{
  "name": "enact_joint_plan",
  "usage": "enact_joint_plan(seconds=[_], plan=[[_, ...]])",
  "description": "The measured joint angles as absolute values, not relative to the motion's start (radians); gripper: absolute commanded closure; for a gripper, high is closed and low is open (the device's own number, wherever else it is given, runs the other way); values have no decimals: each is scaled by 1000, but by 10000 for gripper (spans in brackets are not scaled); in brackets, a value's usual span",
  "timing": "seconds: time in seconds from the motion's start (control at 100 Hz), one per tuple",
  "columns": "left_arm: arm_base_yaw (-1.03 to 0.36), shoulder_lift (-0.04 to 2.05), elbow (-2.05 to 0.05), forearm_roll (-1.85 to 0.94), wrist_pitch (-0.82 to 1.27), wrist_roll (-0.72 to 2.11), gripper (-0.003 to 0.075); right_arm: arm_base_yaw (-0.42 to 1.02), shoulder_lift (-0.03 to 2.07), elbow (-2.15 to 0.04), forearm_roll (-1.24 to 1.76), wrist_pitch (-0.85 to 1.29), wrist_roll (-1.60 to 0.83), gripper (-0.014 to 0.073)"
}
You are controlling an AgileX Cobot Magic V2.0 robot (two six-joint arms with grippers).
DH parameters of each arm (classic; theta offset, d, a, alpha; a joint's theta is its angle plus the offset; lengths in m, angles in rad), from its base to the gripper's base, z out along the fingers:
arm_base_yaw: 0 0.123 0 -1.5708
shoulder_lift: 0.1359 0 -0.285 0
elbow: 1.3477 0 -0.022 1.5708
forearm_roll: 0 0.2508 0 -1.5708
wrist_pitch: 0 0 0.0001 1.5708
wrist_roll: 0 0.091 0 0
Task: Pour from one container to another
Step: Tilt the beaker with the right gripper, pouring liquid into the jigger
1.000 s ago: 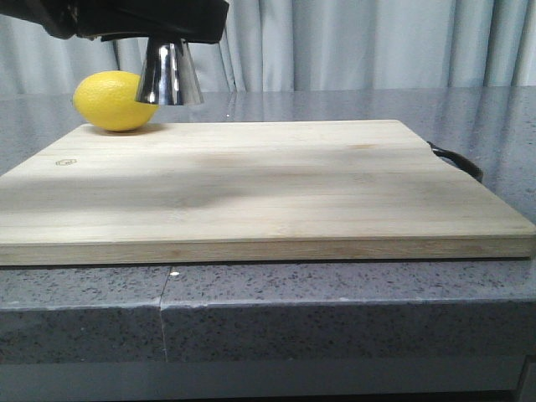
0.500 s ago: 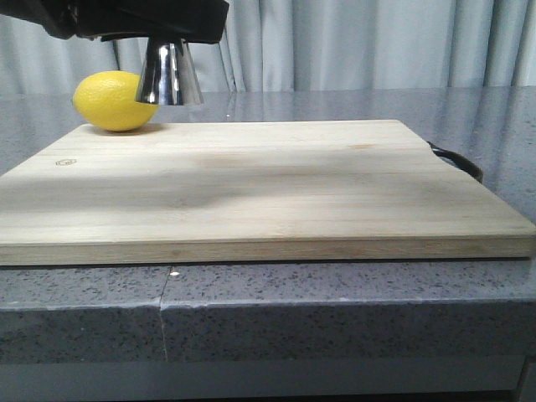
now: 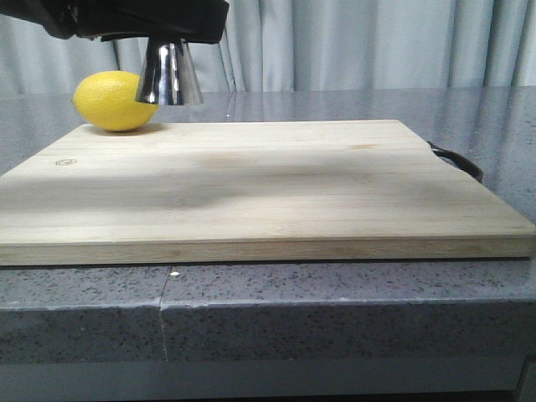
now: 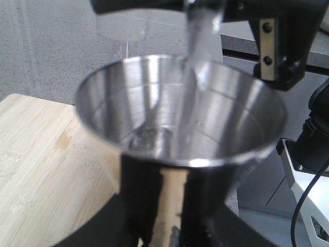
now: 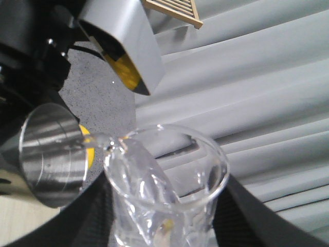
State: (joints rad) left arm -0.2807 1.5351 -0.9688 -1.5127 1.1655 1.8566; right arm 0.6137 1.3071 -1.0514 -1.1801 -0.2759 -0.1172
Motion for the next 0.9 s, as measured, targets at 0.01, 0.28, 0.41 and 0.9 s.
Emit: enact_joint_plan(seconds=[0.01,0.28,0.41,0.9], plan=[[-281,1535,-969,-1513,1166,1857,740,614,1307,-1051,-1180,-276,-117,402],[-281,1535,-969,-1511,1166,1857,740,614,1307,-1051,-1236,-278,-117,402],[-281,1535,-969,-1507,1166,1857,740,614,1307,-1051,-1274,-282,-117,402],[-281,1535,-969,-1488,1166,1855,740,614,1307,-1051,-1363,-287,-117,402]])
